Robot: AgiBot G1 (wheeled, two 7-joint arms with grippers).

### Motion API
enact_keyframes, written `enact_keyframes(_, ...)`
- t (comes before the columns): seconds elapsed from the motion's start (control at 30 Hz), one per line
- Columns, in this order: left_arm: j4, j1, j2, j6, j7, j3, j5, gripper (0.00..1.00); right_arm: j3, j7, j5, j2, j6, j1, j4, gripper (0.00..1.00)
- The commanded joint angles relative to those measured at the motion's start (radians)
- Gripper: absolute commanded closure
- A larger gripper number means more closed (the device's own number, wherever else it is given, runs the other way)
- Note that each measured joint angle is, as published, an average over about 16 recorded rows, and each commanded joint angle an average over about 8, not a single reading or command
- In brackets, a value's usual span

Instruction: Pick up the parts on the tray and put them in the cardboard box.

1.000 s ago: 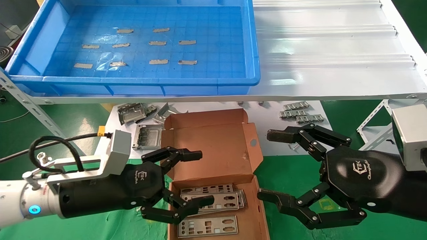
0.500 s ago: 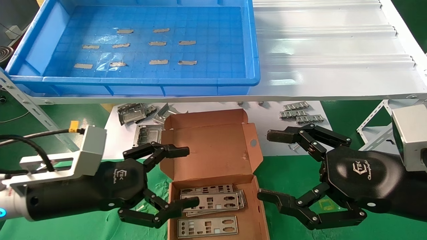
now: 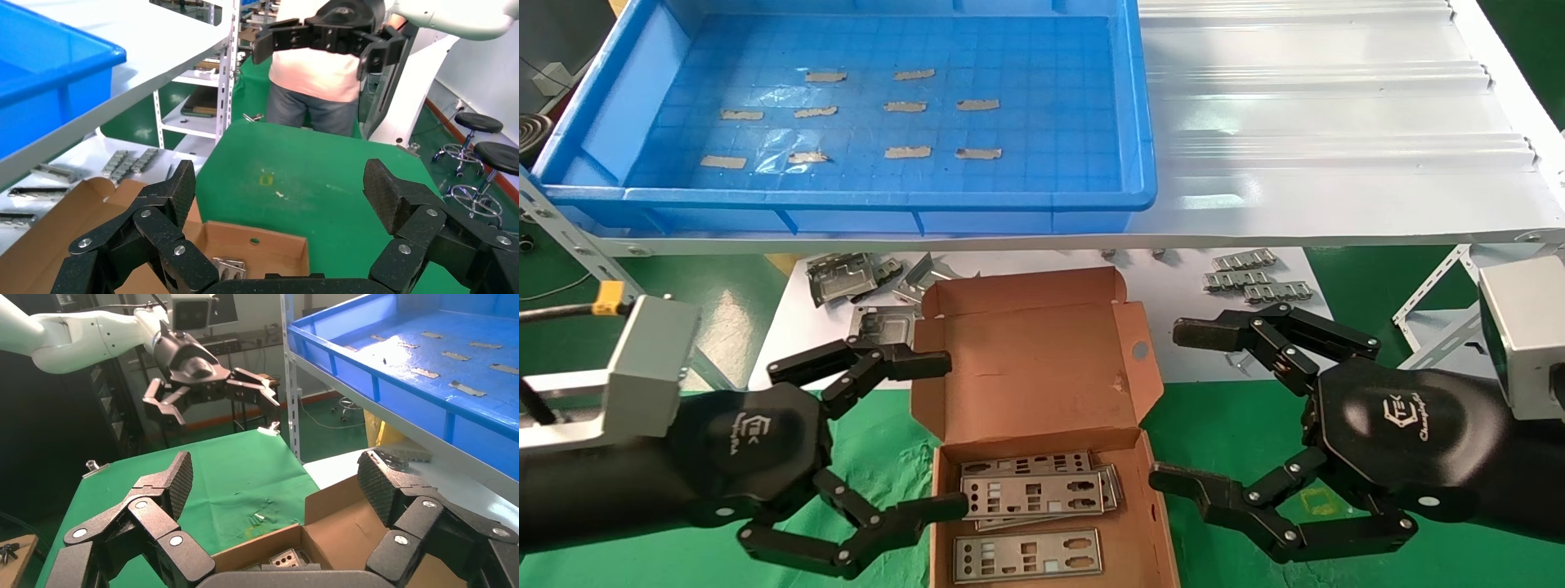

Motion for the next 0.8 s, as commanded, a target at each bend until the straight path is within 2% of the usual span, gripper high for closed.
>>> enact_keyframes(0.03, -0.01, 0.003, -0.01, 0.006, -0.005, -0.011, -0.005, 0.0, 0.0, 0.0, 0.0, 0.0, 0.0, 0.0, 0.0, 0.0)
enact_keyframes(0.8, -0.105, 0.03, -0.104, 0.068, -0.055, -0.109, -0.057, 0.0, 0.0, 0.0, 0.0, 0.0, 0.0, 0.0, 0.0, 0.0)
